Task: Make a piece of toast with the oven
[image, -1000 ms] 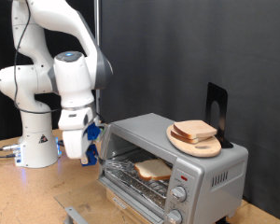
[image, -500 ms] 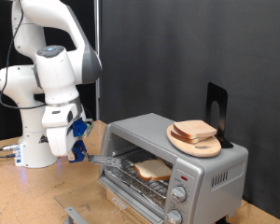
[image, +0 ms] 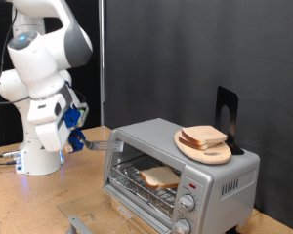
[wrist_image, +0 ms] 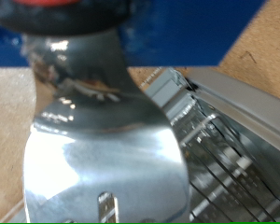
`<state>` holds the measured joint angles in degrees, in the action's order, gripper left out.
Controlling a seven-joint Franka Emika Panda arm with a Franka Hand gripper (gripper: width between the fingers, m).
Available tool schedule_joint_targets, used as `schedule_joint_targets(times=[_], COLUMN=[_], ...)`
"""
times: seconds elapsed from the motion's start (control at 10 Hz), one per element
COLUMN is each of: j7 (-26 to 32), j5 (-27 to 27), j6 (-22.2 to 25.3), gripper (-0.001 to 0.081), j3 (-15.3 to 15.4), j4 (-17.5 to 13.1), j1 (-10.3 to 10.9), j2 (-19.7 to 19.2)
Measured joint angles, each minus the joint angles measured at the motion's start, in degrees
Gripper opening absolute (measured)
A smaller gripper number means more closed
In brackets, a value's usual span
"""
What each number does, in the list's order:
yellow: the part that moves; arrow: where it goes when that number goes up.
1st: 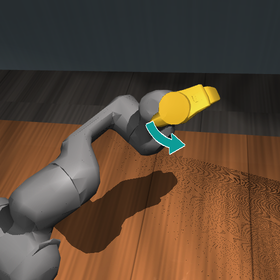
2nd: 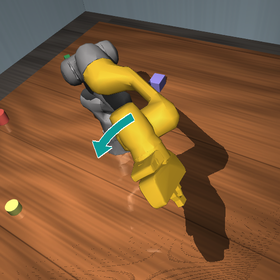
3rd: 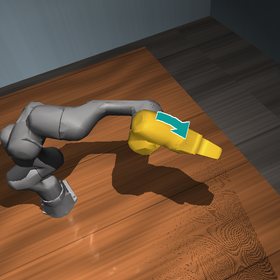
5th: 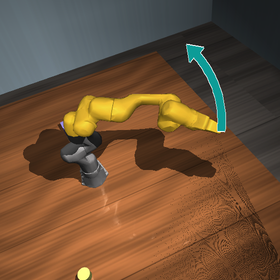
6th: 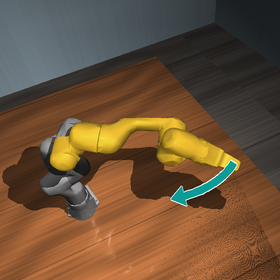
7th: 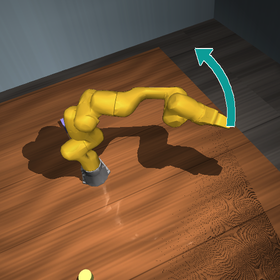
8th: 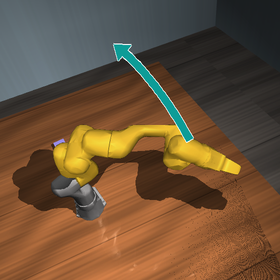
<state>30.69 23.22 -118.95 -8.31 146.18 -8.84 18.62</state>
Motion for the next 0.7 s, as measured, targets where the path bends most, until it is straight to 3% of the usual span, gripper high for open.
schedule_joint_targets(times=[0.2,0.4,0.7], j7=[0.0,0.0,5.1], j5=[0.0,0.0,6.6], j6=[4.9,5.9,5.6], gripper=[0.0489,0.0489,0.0489], j3=[-1.8,-2.1,-1.3], j4=[-3.3,-3.7,-3.6], j1=[-0.5,-0.6,2.4], j2=[1.2,1.2,1.4])
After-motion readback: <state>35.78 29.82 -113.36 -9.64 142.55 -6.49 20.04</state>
